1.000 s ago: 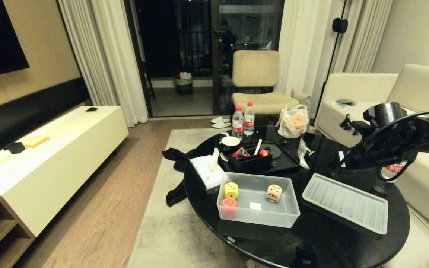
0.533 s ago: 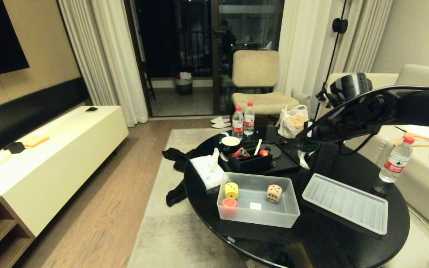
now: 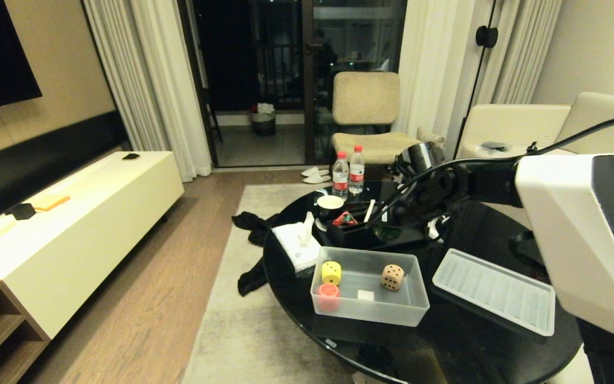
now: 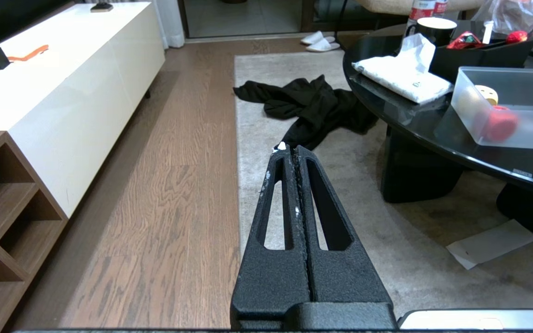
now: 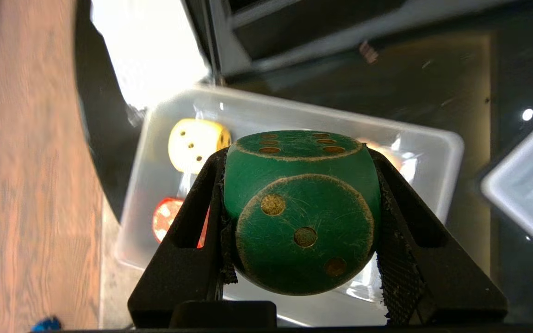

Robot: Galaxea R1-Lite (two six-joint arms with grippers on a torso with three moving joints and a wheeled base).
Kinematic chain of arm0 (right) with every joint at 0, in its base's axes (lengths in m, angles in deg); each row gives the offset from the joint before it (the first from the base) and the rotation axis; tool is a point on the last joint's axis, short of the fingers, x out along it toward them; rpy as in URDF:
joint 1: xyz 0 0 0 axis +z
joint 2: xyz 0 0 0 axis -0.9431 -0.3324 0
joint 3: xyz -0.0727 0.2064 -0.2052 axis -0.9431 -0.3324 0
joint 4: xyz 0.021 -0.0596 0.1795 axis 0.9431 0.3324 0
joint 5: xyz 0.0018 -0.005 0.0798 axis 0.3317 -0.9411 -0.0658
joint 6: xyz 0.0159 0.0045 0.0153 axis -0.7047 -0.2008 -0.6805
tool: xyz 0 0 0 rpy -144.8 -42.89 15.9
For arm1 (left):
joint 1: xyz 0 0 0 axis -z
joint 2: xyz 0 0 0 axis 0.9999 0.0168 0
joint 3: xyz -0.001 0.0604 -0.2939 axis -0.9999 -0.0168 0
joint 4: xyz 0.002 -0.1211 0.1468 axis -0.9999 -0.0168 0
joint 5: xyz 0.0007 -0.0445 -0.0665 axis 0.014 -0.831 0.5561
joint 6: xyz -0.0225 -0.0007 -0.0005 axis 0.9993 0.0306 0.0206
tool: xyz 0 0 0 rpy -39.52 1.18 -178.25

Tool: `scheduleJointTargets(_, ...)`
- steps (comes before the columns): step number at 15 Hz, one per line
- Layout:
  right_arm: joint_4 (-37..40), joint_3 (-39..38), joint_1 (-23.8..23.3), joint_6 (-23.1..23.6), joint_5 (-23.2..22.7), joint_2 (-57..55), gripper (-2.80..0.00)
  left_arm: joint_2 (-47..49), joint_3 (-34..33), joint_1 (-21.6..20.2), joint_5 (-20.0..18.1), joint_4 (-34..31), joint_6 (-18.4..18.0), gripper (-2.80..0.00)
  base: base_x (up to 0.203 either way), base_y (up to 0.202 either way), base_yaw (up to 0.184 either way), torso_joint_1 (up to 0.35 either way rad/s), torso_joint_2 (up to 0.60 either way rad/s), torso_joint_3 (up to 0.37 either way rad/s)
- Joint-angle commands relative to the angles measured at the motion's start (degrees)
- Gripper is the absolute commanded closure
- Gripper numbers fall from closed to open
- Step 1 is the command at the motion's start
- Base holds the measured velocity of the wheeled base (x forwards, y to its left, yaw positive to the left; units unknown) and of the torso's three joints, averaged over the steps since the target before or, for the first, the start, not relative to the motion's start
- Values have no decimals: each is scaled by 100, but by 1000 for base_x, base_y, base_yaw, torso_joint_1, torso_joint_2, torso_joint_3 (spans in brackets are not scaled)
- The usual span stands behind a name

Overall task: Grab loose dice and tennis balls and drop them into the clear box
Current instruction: Put the toys in the box

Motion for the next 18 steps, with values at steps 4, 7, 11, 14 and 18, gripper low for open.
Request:
scheduleJointTargets(4,-18,18,292,-49,2,-714,0,-1,-9,2,1,3,5,0,0,0,0,0,0,0)
scheduleJointTargets(7,-54,29,453,-54,106,-941,0,-1,-9,2,1,3,5,0,0,0,0,0,0,0)
scheduleJointTargets(11,-170,42,471,-54,281,-1148,0,-1,-9,2,1,3,5,0,0,0,0,0,0,0)
scheduleJointTargets(14,-263,51,497,-49,299,-1247,0,-1,-9,2,1,3,5,0,0,0,0,0,0,0)
scheduleJointTargets(18,-296,57,584,-45,436,-1378,0,-1,-9,2,1,3,5,0,0,0,0,0,0,0)
